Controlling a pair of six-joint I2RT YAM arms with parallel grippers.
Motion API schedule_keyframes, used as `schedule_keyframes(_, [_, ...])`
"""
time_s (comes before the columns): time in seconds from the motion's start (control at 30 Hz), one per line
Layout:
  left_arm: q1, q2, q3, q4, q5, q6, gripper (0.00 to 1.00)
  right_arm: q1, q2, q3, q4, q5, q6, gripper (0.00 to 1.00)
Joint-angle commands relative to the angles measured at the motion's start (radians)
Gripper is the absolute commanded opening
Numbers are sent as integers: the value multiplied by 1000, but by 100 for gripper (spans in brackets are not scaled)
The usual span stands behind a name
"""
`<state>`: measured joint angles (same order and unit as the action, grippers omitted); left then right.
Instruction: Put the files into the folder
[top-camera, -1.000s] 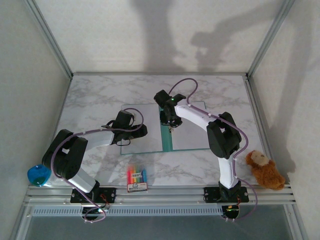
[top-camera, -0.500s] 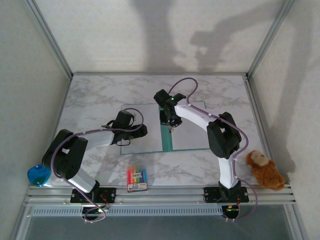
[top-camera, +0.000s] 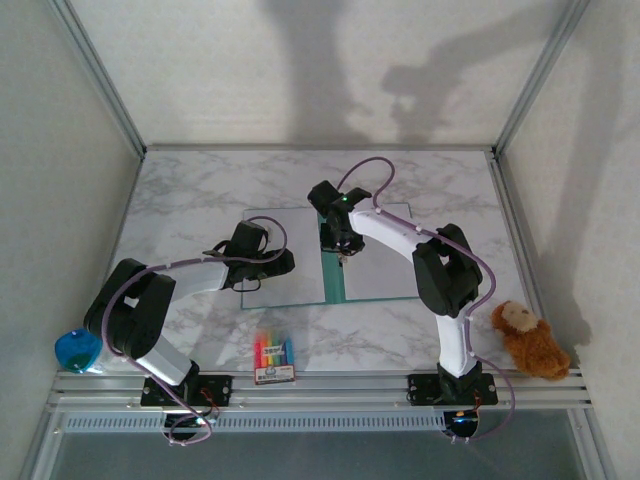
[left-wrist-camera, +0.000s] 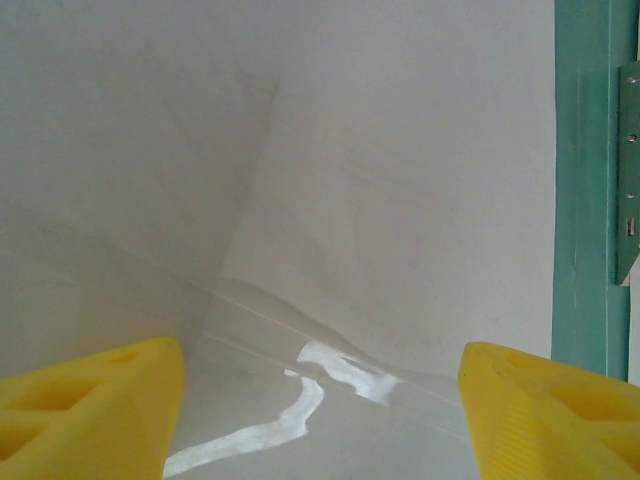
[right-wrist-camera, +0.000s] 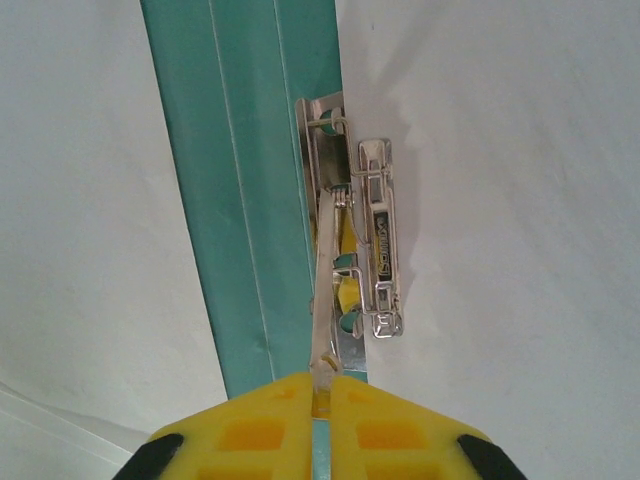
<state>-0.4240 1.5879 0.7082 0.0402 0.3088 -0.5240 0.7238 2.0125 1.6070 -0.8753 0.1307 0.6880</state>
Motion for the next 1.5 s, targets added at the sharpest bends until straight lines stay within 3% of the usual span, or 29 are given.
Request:
schedule_keyframes(0.0, [-9, 20, 7, -37, -22, 10, 73, 2, 5, -32, -11, 8, -10, 9])
schedule_keyframes(1.0, [-15, 15, -21, -35, -28, 2, 73, 12, 17, -87, -2, 12, -15, 5])
schedule_keyframes(1.47, [-18, 13, -21, -40, -36, 2, 73, 0, 53, 54, -59, 54, -50, 5])
